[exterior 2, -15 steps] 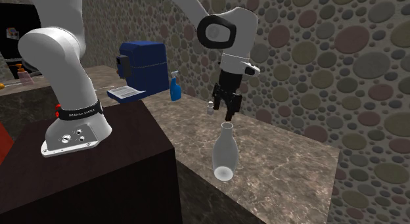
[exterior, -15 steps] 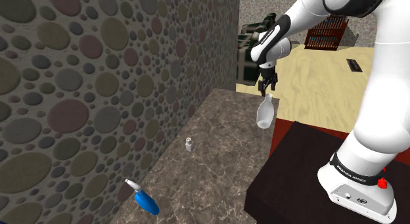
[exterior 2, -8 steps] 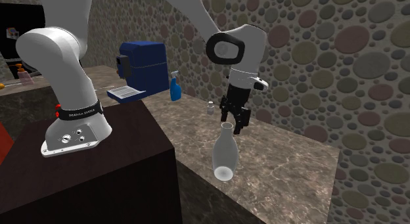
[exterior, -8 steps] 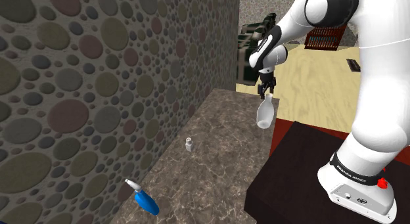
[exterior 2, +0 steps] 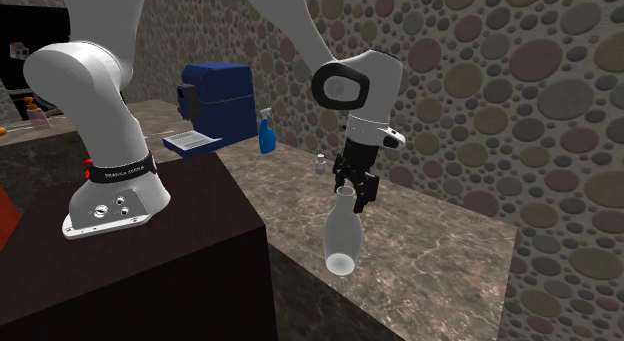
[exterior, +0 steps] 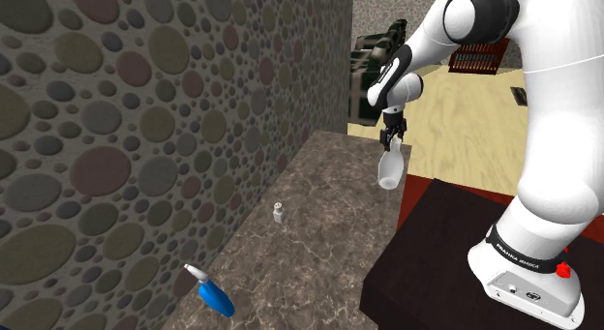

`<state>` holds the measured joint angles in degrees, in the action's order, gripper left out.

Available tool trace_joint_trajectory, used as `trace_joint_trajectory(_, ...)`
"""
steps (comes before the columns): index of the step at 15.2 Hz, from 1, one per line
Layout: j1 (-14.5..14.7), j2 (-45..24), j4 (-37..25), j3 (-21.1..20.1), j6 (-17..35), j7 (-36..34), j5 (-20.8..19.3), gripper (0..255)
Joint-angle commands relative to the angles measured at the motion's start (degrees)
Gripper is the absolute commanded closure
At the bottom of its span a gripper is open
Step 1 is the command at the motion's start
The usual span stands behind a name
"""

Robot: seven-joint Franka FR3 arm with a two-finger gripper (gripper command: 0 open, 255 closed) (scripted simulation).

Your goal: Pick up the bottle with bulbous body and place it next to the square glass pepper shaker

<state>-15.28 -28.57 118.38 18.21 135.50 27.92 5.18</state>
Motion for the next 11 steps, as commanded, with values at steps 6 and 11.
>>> trace_joint_trajectory(6,-0.02,-0.04,-0.02,-0.01,0.03,0.02,0.02,255)
trace_joint_trajectory(11,-0.03,-0.05,-0.02,-0.01,0.03,0.03,0.02,255)
